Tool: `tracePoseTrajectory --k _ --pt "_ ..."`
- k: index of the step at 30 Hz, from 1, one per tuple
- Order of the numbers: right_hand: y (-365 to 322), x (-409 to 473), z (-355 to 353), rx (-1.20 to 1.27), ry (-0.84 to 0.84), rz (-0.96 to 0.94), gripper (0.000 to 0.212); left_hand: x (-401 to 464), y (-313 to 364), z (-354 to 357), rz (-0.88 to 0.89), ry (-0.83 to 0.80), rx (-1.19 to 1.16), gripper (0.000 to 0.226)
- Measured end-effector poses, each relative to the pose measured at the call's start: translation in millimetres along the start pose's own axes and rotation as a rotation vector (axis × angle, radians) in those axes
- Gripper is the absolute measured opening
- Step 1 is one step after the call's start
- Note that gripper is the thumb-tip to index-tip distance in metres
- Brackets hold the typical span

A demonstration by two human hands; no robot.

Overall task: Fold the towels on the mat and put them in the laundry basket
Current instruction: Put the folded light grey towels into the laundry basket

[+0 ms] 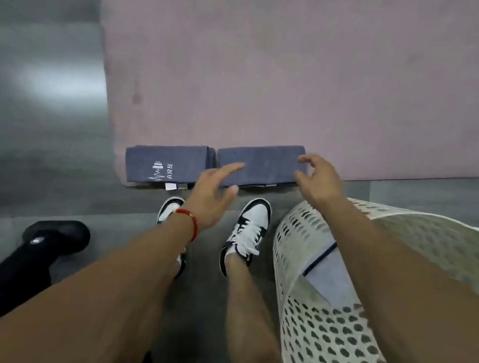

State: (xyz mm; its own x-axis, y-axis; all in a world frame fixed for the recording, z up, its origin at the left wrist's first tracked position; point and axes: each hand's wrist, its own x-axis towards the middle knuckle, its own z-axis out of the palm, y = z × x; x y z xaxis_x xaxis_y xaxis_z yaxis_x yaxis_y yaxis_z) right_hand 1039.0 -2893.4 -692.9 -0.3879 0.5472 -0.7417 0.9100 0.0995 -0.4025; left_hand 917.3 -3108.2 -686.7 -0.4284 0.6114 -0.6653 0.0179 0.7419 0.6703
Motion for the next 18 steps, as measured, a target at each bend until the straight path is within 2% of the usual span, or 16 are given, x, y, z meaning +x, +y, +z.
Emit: tracePoseTrajectory --k 3,8,12,15,18 --pt "33.7 66.9 25.4 0.015 -0.006 0.023 0.042 63.3 -37.8 30.7 0.0 0.042 0.003 0.047" --pt "65.7 124.8 62.4 0.343 0.069 0.069 0.029 116.4 -77.7 59.4 0.035 0.239 0.031 0.056" --pt "75.1 141.6 75.7 0.527 0.113 0.133 0.037 127.0 -90.7 63.2 0.009 0.347 -0.012 0.044" --pt "84.6 145.1 84.8 0.611 0.111 0.156 0.037 123.8 -93.2 67.1 -0.064 0.329 -0.147 0.041" --pt "87.8 144.9 86.0 0.676 0.057 0.215 0.031 121.0 -99.9 70.1 -0.023 0.242 -0.252 0.04"
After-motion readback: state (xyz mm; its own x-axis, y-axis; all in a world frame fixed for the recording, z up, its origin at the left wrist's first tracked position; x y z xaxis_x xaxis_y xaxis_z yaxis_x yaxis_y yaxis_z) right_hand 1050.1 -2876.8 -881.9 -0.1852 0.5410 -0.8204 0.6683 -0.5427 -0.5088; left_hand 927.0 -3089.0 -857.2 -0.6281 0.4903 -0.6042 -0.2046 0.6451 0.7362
